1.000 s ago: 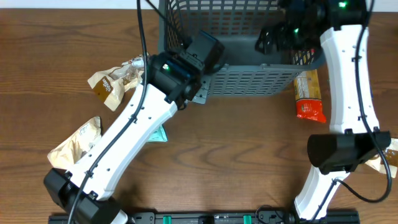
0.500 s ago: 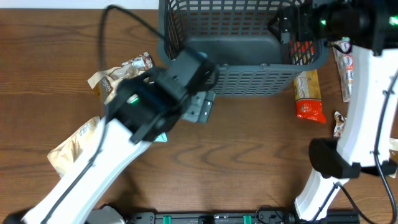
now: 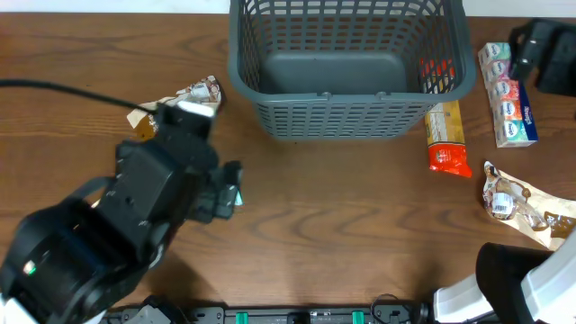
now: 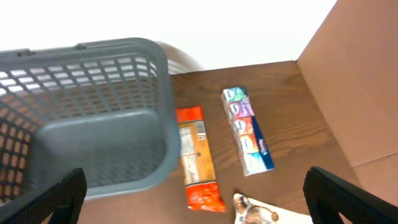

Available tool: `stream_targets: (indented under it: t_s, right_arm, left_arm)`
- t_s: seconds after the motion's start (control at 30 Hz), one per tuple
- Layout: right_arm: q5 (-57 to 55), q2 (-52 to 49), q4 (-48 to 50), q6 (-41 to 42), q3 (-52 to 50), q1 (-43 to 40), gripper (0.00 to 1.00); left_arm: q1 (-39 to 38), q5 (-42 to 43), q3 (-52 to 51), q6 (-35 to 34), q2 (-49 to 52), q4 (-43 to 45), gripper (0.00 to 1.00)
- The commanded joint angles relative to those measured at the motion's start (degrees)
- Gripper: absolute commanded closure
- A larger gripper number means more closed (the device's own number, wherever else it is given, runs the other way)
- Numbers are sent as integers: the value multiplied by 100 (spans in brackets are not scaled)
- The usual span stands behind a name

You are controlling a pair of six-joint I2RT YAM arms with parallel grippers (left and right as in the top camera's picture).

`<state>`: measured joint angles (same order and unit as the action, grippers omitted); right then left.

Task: Pack container
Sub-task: 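Release the basket, retract left arm, move right gripper to tissue pack, then grasp the Kleenex tissue pack with the right gripper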

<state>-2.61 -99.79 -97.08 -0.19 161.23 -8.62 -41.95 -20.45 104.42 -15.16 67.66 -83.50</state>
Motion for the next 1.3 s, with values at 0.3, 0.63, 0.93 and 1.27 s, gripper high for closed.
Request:
stream_targets:
  t_s: [0.3,0.63,0.93,1.27]
  right_arm:
    - [2721,-157,136,-2461,-1137,-1226,1]
    - [2778,-177,1405,-2688,-3150,-1974,1]
    - [1414,-748,2015,-2468,-4621,-1906,1]
    - [-212,-2026,2715,-2782,-4634,-1943,1]
  left_arm:
    - [2,-232,-33,-11,-114,-951,1]
    - [4,-997,-33,-7,-105,-942,1]
    - [4,-1801,-33,-7,-105,-920,1]
    - [4,-1283,-33,-11,-105,-977,1]
